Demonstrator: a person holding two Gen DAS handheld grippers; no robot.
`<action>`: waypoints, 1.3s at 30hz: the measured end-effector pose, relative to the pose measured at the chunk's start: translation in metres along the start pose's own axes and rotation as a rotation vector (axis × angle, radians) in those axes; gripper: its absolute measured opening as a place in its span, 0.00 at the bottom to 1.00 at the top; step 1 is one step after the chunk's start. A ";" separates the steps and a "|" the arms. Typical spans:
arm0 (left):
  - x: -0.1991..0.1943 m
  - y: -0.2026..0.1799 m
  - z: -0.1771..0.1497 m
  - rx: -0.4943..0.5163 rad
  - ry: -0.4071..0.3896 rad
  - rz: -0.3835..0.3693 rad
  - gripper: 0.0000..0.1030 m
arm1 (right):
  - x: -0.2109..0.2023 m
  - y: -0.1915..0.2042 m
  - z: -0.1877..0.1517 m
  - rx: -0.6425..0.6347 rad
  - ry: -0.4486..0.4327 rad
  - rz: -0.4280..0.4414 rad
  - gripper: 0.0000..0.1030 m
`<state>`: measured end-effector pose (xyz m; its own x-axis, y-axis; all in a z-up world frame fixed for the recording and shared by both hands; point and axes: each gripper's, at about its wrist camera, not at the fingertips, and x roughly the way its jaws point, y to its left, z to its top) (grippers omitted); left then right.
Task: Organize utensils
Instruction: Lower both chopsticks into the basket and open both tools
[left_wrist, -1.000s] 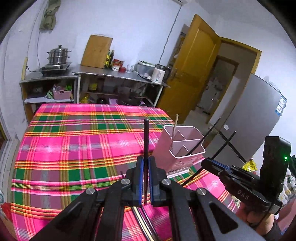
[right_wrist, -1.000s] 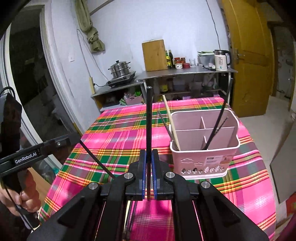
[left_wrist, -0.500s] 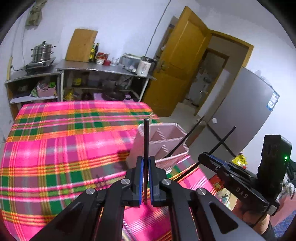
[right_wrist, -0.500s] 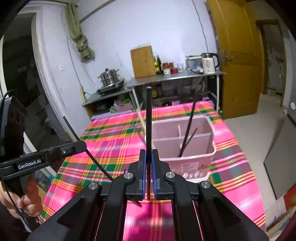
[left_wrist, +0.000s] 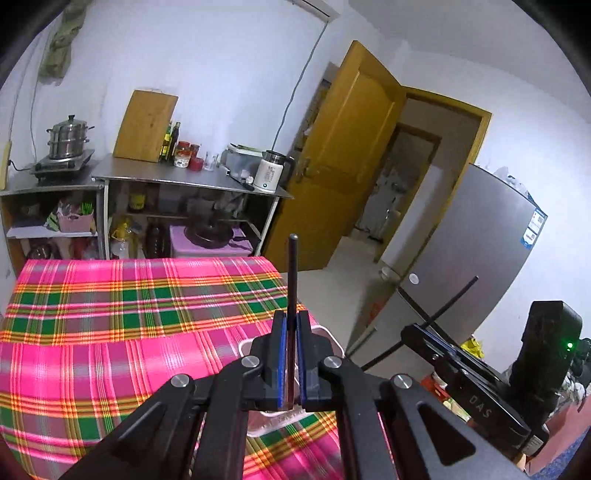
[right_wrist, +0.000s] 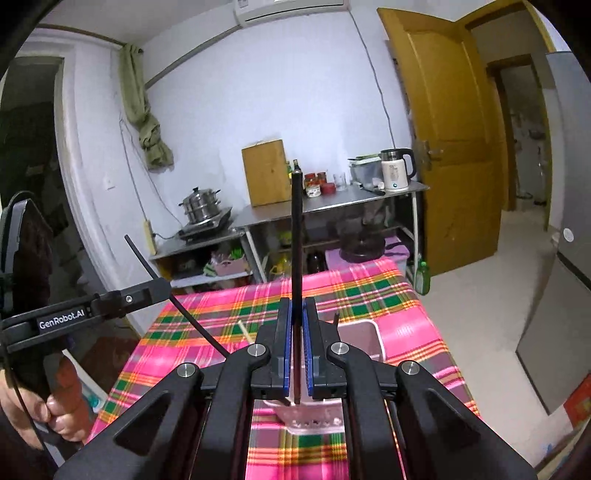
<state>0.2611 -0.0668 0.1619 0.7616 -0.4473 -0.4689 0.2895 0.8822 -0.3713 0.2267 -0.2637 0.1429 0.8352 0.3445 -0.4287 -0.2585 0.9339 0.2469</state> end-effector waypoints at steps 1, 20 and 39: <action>0.003 0.000 0.002 0.001 -0.003 0.001 0.05 | 0.002 0.000 0.001 -0.001 -0.003 -0.002 0.05; 0.075 0.022 -0.040 0.007 0.112 0.030 0.05 | 0.068 -0.010 -0.044 -0.009 0.110 -0.036 0.05; 0.049 0.019 -0.042 0.016 0.084 0.033 0.14 | 0.052 -0.009 -0.050 -0.043 0.120 -0.063 0.15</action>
<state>0.2796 -0.0783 0.0986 0.7200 -0.4283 -0.5460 0.2753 0.8986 -0.3418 0.2477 -0.2493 0.0746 0.7872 0.2914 -0.5435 -0.2302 0.9565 0.1794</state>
